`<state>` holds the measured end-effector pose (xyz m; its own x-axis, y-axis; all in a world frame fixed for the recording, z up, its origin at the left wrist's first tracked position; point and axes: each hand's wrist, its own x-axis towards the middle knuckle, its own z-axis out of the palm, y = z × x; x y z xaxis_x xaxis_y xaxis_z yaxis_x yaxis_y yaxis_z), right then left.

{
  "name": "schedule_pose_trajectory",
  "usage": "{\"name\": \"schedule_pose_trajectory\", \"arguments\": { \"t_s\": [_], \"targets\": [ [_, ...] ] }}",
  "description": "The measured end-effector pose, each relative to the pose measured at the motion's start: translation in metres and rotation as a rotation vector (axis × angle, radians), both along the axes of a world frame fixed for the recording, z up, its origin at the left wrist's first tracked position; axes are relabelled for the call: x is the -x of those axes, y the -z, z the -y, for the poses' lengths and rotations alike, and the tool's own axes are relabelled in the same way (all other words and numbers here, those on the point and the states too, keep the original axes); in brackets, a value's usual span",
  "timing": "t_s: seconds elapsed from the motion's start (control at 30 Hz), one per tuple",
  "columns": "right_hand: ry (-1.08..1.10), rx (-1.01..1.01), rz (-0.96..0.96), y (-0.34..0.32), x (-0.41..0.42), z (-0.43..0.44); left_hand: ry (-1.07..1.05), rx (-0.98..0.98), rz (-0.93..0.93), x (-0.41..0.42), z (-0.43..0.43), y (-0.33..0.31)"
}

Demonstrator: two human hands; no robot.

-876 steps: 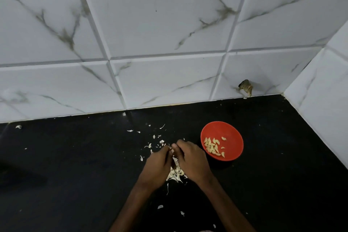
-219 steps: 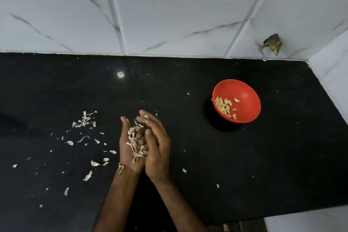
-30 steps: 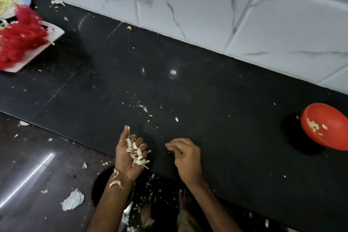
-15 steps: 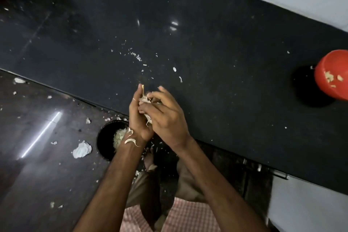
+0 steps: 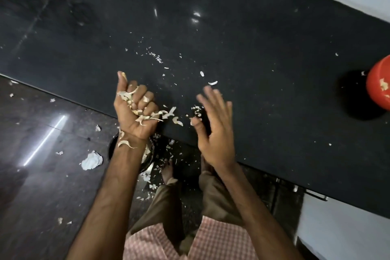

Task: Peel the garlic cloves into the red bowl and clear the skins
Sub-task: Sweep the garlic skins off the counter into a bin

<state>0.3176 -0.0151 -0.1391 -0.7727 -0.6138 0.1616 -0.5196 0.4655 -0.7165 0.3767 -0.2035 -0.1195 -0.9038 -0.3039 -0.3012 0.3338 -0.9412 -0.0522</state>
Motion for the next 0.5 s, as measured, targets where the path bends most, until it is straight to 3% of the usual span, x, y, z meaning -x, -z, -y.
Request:
{"name": "schedule_pose_trajectory", "arguments": {
  "t_s": [0.07,0.13,0.3,0.5],
  "targets": [
    [0.097,-0.369,-0.105,0.013,0.008,0.003,-0.010,-0.085,-0.092,-0.005,0.015,-0.002],
    [0.141,-0.504,-0.145,0.019,0.013,0.025,-0.021,-0.100,-0.141,-0.011,0.026,-0.005],
    [0.067,-0.454,-0.082,0.016,0.041,0.120,-0.031,-0.121,-0.153,-0.030,0.047,-0.005],
    [-0.587,-0.201,0.070,0.005,0.057,0.158,-0.046,-0.105,-0.131,-0.058,0.071,0.001]
  ]
}}
